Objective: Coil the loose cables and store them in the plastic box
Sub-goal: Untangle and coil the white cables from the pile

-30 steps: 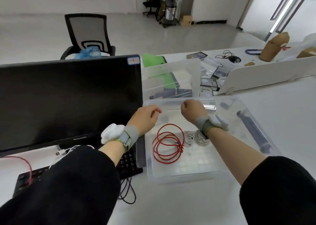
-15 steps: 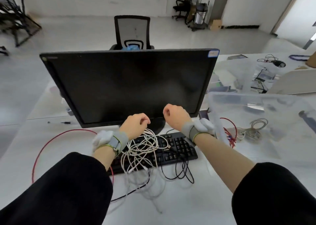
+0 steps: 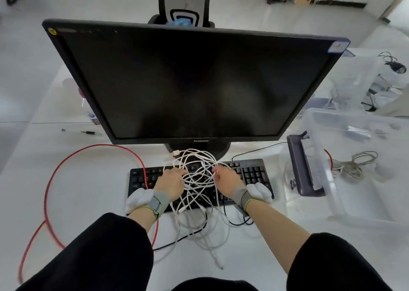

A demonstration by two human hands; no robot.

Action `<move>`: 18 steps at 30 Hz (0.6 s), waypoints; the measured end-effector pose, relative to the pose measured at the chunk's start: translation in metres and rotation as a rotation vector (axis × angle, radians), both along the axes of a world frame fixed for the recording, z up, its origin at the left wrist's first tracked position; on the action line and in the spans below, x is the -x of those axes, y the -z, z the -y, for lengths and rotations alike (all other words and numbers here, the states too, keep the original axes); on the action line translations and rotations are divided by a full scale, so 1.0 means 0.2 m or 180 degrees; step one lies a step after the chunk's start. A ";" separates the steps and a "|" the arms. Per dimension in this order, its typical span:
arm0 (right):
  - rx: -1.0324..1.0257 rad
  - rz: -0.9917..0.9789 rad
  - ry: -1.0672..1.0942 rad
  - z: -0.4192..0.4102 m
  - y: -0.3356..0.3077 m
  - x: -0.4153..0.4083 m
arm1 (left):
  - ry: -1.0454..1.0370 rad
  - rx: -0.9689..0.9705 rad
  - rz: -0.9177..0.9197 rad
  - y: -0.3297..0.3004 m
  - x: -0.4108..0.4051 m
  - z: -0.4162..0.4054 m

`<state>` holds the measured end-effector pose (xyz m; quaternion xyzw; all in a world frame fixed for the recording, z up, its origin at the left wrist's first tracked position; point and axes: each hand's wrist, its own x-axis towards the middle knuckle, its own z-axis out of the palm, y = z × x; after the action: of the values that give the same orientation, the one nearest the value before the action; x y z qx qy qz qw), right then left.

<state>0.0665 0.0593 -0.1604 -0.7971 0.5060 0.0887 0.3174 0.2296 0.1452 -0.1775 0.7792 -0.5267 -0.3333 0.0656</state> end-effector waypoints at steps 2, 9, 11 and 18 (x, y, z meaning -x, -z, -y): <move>0.0417 0.0247 0.0302 0.02 0.03 -0.03 | 0.0009 -0.0058 0.0058 0.02 0.01 0.03; 0.0788 -0.0095 -0.0440 0.16 0.08 -0.13 | 0.0121 -0.0395 -0.0119 0.10 0.00 0.07; 0.0442 0.0692 -0.0013 0.19 0.05 -0.15 | 0.0137 -0.0421 -0.0146 0.11 -0.01 0.07; -0.0114 0.2153 0.0341 0.28 -0.32 -0.14 | -0.0367 -0.0404 -0.0311 0.05 0.00 0.13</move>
<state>0.0941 0.0026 -0.0958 -0.7480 0.4116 -0.1886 0.4853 0.2301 0.1192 -0.1874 0.7936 -0.4550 -0.3993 0.0609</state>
